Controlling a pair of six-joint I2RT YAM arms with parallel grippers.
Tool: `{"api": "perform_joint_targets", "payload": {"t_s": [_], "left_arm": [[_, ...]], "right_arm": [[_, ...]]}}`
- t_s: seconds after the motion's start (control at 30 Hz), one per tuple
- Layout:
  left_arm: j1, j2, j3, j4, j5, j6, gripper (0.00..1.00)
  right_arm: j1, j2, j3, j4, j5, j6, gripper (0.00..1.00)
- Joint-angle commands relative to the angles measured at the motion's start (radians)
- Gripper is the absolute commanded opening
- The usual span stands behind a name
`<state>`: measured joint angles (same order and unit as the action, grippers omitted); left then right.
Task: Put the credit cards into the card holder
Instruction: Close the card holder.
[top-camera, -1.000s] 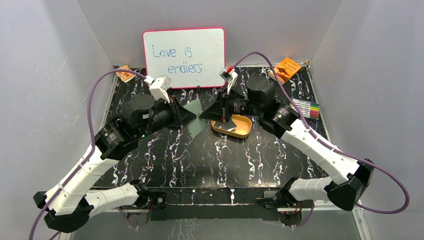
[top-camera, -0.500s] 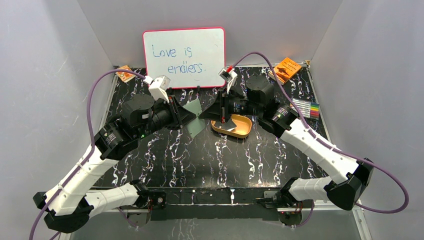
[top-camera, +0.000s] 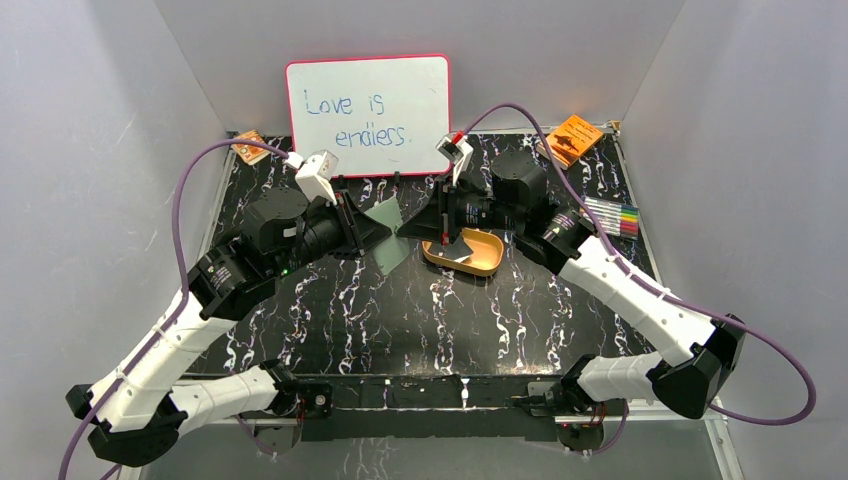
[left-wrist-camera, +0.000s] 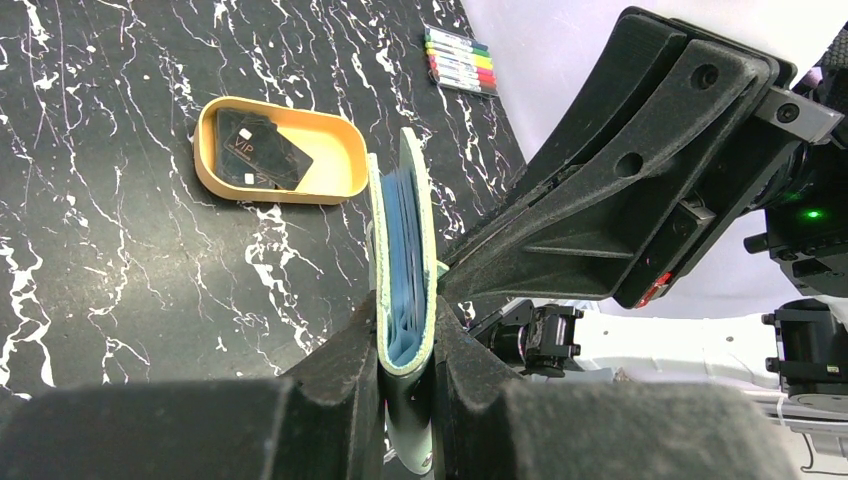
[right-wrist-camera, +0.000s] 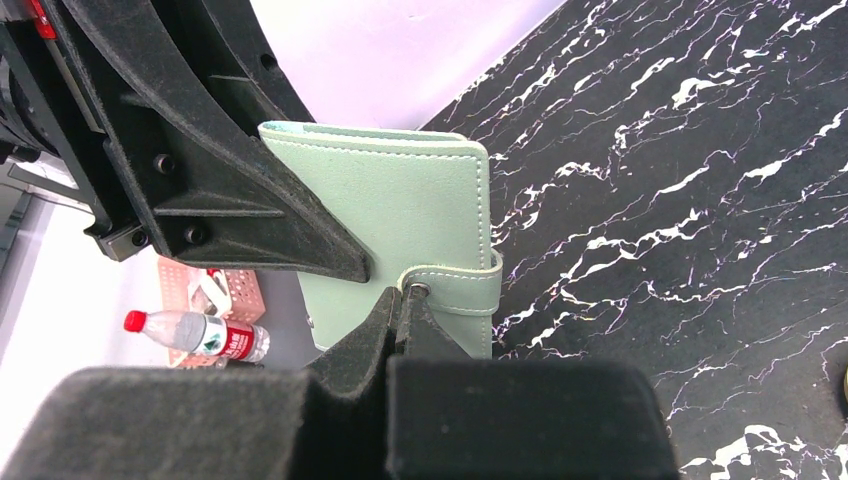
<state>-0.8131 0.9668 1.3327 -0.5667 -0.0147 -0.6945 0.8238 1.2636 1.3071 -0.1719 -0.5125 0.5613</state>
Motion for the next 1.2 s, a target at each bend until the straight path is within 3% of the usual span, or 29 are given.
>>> {"api": "perform_joint_targets", "payload": {"t_s": [0.0, 0.9, 1.17], "left_arm": [[-0.037, -0.002, 0.04, 0.302, 0.283, -0.094, 0.0], [-0.037, 0.013, 0.034, 0.38, 0.394, -0.112, 0.0], [-0.037, -0.01, 0.032, 0.312, 0.31, -0.062, 0.0]], "right_arm": [[0.045, 0.054, 0.022, 0.081, -0.047, 0.024, 0.0], [0.091, 0.104, 0.056, 0.044, -0.037, 0.019, 0.0], [0.092, 0.064, 0.032, 0.038, -0.009, -0.001, 0.0]]}}
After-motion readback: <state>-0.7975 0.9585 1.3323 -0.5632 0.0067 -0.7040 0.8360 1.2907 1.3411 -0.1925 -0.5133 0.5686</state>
